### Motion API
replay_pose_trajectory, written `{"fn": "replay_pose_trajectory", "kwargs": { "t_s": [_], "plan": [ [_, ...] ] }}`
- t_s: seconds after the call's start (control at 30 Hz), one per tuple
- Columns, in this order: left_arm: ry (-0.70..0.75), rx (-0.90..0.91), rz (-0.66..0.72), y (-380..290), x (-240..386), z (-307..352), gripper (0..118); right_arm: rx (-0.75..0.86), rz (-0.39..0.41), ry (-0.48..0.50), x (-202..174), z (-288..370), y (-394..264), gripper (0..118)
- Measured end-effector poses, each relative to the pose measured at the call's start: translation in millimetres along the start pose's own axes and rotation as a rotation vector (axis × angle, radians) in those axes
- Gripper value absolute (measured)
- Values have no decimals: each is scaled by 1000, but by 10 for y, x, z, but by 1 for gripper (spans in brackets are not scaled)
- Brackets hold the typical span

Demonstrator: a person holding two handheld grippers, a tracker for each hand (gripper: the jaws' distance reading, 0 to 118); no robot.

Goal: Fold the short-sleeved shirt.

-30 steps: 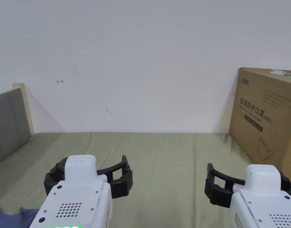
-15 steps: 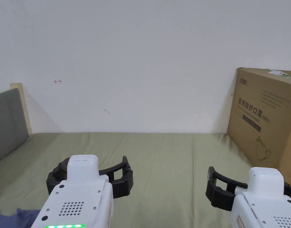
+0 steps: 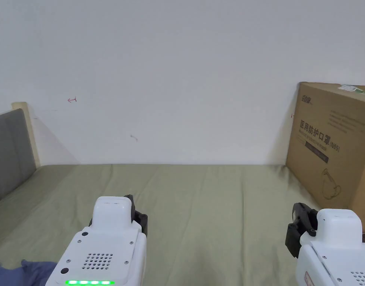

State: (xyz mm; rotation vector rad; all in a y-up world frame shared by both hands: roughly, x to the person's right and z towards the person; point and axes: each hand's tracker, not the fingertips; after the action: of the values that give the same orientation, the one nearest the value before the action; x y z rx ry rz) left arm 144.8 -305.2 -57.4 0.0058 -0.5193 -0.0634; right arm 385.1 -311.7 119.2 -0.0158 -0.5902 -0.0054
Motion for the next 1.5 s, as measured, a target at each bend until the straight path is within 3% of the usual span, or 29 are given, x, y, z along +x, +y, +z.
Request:
{"fn": "replay_pose_trajectory", "kwargs": {
  "t_s": [0.37, 0.47, 0.67, 0.77, 0.9, 1.07, 1.17, 1.3, 1.33, 1.43, 1.47, 1.5],
  "plan": [
    [3, -24, 40, -75, -302, 55, 0, -59, -40, 20, -72, -140, -191, 2],
    [48, -52, 48, -106, -608, 147, 0, -63, -39, 71, -403, -226, -196, 2],
    [332, -99, 36, -134, -1685, 686, 0, -92, -56, 350, -1503, -412, -182, 2],
    [508, -91, 43, -208, -2122, 989, 0, -136, -120, 492, -1935, -474, -183, 2],
    [572, -152, 111, -292, -2462, 1124, 0, -181, -140, 519, -2160, -523, -138, 2],
    [535, -108, 129, -180, -2818, 1094, 0, -193, -137, 522, -2076, -538, -235, 2],
    [384, -382, 198, -189, -3380, 618, 0, -225, -102, 482, -1948, -598, -330, 2],
    [249, -851, 447, -797, -4094, -235, 0, -296, -55, 460, -1808, -710, -466, 2],
    [238, -881, 476, -973, -4182, -365, 8, -311, -48, 455, -1786, -737, -494, 2],
    [263, -984, 522, -1525, -4348, -710, 95, -367, -48, 450, -1701, -809, -609, 2],
    [259, -996, 557, -1686, -4375, -798, 106, -389, -48, 448, -1679, -840, -645, 2],
    [241, -1010, 586, -1861, -4405, -888, 109, -411, -43, 442, -1662, -838, -677, 2]
  ]
}}
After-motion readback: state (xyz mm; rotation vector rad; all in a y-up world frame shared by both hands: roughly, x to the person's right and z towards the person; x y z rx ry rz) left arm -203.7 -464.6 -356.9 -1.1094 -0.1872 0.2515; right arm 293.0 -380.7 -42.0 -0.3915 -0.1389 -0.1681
